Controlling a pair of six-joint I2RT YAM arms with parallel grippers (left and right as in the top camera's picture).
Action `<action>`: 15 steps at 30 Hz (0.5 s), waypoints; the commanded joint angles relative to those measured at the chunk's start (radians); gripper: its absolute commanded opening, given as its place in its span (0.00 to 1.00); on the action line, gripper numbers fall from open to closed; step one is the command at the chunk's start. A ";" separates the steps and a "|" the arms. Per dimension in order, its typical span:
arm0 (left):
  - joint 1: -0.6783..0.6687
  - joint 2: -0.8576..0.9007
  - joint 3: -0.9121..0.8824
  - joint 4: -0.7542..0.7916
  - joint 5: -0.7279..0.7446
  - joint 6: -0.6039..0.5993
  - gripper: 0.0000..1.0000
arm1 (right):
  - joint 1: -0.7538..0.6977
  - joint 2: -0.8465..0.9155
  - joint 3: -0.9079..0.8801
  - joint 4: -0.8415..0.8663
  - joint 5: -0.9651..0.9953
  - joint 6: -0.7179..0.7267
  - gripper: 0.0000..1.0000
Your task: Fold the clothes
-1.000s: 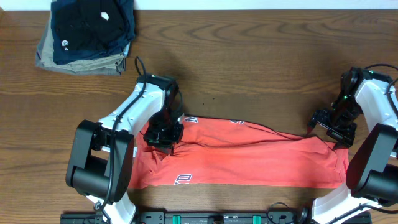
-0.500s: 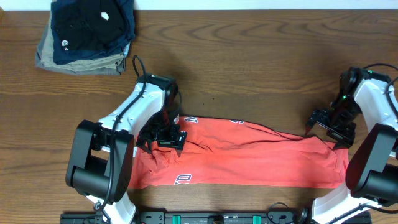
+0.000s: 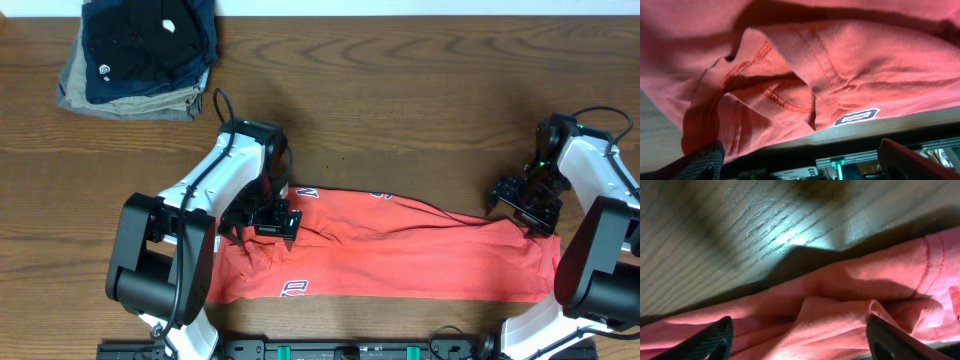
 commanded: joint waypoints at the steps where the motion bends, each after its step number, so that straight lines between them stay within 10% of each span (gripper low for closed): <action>1: 0.000 -0.021 -0.002 0.002 -0.013 -0.005 0.98 | 0.010 -0.014 -0.009 0.017 -0.001 0.013 0.61; 6: 0.000 -0.021 -0.002 0.003 -0.013 -0.005 0.98 | 0.010 -0.014 -0.021 0.024 -0.001 0.013 0.05; 15: 0.000 -0.021 -0.002 0.002 -0.013 -0.005 0.98 | 0.002 -0.014 -0.011 0.070 0.007 0.013 0.01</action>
